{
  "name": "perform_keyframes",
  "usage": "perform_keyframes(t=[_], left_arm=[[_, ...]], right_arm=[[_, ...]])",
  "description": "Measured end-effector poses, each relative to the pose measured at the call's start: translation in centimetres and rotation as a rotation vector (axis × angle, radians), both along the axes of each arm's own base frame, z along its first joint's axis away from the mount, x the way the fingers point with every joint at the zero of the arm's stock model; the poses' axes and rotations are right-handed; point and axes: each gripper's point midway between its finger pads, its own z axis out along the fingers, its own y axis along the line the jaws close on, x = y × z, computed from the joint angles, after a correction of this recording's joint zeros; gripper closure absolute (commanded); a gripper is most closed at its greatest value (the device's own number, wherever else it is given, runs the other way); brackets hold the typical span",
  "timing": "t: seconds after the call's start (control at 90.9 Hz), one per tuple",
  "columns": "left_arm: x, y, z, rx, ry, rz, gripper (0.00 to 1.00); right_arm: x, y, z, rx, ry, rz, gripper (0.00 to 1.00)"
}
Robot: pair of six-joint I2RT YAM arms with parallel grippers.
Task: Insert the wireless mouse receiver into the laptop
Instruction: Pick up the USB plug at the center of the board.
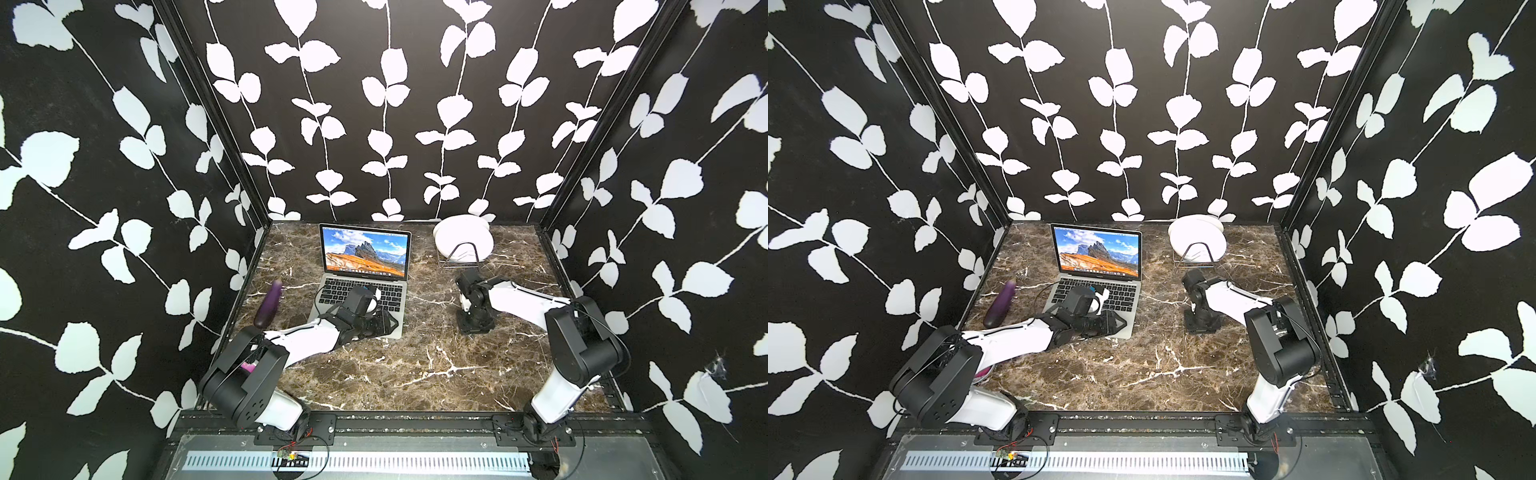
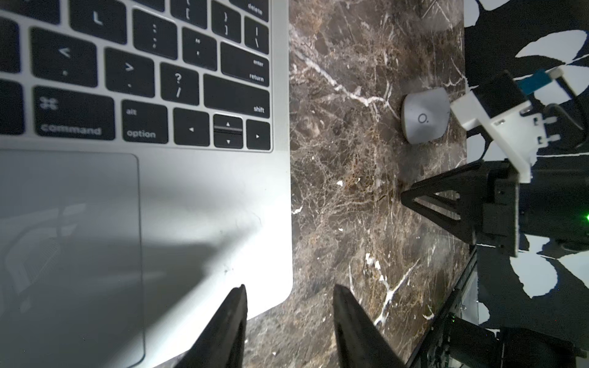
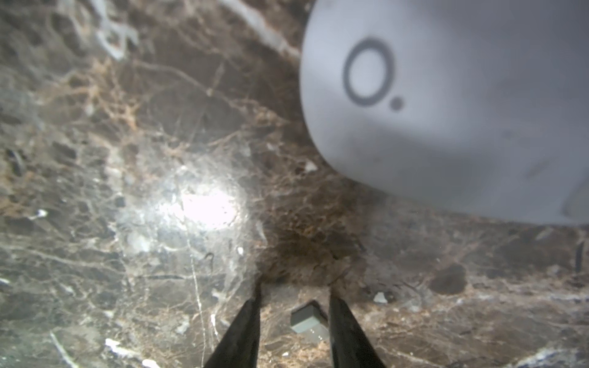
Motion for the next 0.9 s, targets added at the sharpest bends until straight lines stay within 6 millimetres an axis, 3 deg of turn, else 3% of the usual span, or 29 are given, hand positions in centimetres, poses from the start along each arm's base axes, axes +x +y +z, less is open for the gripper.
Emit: perform_keyframes(t=[0.275, 0.451, 0.902], left_arm=[[-0.1, -0.1, -0.3, 0.001, 0.011, -0.006, 0.54], [-0.2, -0.1, -0.4, 0.002, 0.014, -0.007, 0.54], [-0.2, -0.1, -0.4, 0.001, 0.015, -0.008, 0.54]], right_arm=[[-0.5, 0.4, -0.1, -0.011, 0.010, 0.030, 0.68], [-0.7, 0.4, -0.1, -0.020, 0.011, 0.039, 0.59], [-1.0, 0.8, -0.2, -0.018, 0.018, 0.055, 0.80]])
